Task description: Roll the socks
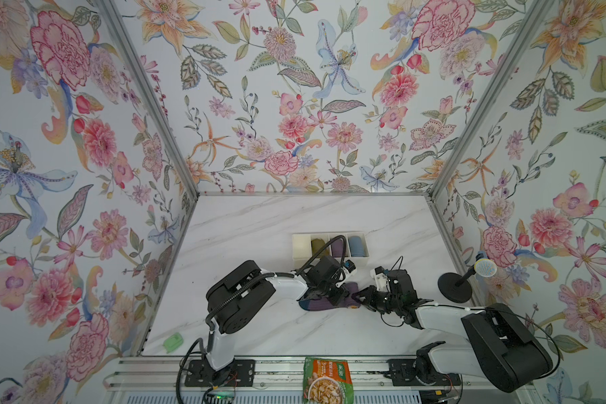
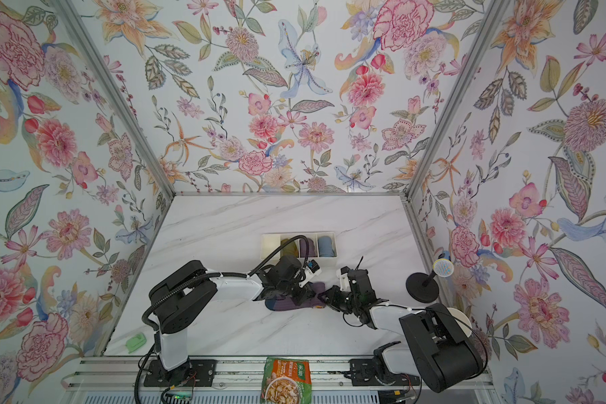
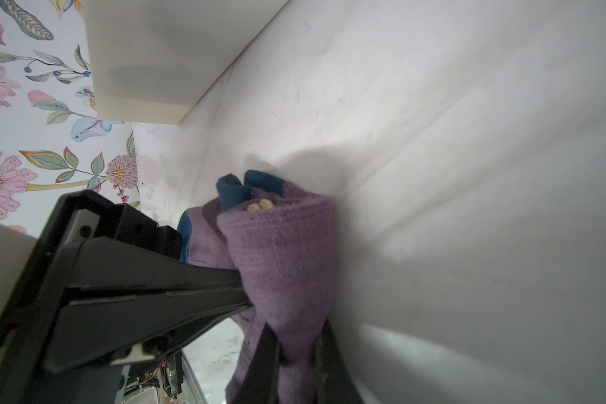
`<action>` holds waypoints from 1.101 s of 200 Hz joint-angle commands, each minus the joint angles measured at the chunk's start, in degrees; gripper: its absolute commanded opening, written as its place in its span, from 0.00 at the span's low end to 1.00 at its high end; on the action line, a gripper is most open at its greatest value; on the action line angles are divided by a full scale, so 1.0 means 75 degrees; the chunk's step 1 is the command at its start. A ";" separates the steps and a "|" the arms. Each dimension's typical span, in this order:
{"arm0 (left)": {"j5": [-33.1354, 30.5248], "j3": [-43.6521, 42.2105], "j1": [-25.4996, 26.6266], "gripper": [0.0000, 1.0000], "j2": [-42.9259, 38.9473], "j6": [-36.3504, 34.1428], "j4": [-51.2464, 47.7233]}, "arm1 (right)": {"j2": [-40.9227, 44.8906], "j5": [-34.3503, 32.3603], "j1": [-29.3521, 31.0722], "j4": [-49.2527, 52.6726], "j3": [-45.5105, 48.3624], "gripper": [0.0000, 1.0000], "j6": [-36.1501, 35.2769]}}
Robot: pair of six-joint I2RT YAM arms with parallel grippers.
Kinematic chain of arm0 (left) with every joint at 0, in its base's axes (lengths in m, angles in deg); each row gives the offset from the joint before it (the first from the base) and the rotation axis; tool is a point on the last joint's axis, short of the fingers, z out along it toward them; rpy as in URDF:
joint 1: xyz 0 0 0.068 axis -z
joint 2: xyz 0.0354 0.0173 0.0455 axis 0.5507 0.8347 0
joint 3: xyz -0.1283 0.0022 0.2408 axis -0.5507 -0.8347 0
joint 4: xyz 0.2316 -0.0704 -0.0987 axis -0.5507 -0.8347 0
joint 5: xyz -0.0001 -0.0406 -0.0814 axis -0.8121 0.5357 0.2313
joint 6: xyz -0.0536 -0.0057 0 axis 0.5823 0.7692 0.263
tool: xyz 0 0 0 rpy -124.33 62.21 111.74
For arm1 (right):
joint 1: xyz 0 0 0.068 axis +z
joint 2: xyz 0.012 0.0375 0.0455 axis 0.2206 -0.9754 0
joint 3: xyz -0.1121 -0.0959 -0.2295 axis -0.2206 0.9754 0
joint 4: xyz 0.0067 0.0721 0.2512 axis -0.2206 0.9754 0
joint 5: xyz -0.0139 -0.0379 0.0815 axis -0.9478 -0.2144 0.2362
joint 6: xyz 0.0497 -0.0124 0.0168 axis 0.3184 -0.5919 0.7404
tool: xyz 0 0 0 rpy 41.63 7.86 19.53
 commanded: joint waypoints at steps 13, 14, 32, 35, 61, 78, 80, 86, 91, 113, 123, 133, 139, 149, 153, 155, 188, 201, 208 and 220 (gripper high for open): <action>0.0098 -0.0253 -0.0074 0.00 -0.0328 0.0054 -0.0745 | 0.0106 -0.0409 0.0149 0.0839 -0.0099 0.03 -0.0292; 0.0091 -0.0253 -0.0077 0.00 -0.0350 0.0048 -0.0761 | 0.0116 -0.0414 0.0152 0.0864 -0.0110 0.03 -0.0303; -0.0079 -0.0299 -0.0202 0.00 -0.0741 -0.0023 -0.0931 | 0.0205 -0.0505 0.0167 0.1180 -0.0228 0.02 -0.0416; -0.0114 -0.0309 -0.0225 0.00 -0.0806 -0.0034 -0.0950 | 0.0217 -0.0516 0.0167 0.1214 -0.0248 0.02 -0.0430; -0.0314 -0.0443 -0.0402 0.00 -0.1208 -0.0140 -0.1107 | 0.0269 -0.0592 0.0177 0.1412 -0.0350 0.02 -0.0490; -0.0518 -0.0561 -0.0456 0.00 -0.1274 -0.0210 -0.1207 | 0.0267 -0.0628 0.0190 0.1517 -0.0405 0.02 -0.0522; -0.0546 -0.0582 -0.0462 0.00 -0.1274 -0.0215 -0.1216 | 0.0276 -0.0623 0.0205 0.1517 -0.0420 0.02 -0.0522; -0.0581 -0.0652 -0.0483 0.00 -0.1263 -0.0217 -0.1222 | 0.0279 -0.0640 0.0202 0.1561 -0.0438 0.02 -0.0537; -0.0613 -0.0710 -0.0489 0.00 -0.1262 -0.0226 -0.1223 | 0.0285 -0.0651 0.0202 0.1581 -0.0455 0.02 -0.0547; -0.0814 -0.0957 -0.0503 0.00 -0.1262 -0.0211 -0.1186 | 0.0302 -0.0698 0.0227 0.1724 -0.0549 0.02 -0.0592; -0.0869 -0.1051 -0.0501 0.00 -0.1262 -0.0205 -0.1190 | 0.0313 -0.0722 0.0234 0.1783 -0.0584 0.02 -0.0615; -0.0892 -0.1139 -0.0502 0.00 -0.1269 -0.0205 -0.1189 | 0.0328 -0.0764 0.0237 0.1840 -0.0614 0.02 -0.0625; -0.0931 -0.1194 -0.0495 0.00 -0.1274 -0.0205 -0.1187 | 0.0333 -0.0780 0.0250 0.1880 -0.0643 0.02 -0.0631; -0.1017 -0.1297 -0.0501 0.00 -0.1274 -0.0205 -0.1199 | 0.0359 -0.0842 0.0268 0.1967 -0.0670 0.02 -0.0660; -0.1053 -0.1333 -0.0498 0.00 -0.1274 -0.0205 -0.1216 | 0.0383 -0.0874 0.0272 0.2008 -0.0708 0.02 -0.0674; -0.1058 -0.1355 -0.0502 0.00 -0.1274 -0.0205 -0.1221 | 0.0387 -0.0890 0.0278 0.2044 -0.0715 0.02 -0.0686; -0.1103 -0.1749 -0.0502 0.00 -0.1337 -0.0108 -0.1128 | 0.0655 -0.1480 0.0440 0.2761 -0.1014 0.02 -0.0872; -0.1068 -0.1951 -0.0500 0.00 -0.1407 -0.0010 -0.1009 | 0.0770 -0.1752 0.0522 0.3087 -0.1169 0.02 -0.0941; -0.1058 -0.2043 -0.0503 0.00 -0.1447 0.0037 -0.0937 | 0.0821 -0.1909 0.0570 0.3254 -0.1257 0.02 -0.0990; -0.0995 -0.2190 -0.0502 0.00 -0.1493 0.0129 -0.0827 | 0.0864 -0.2168 0.0672 0.3549 -0.1420 0.02 -0.1068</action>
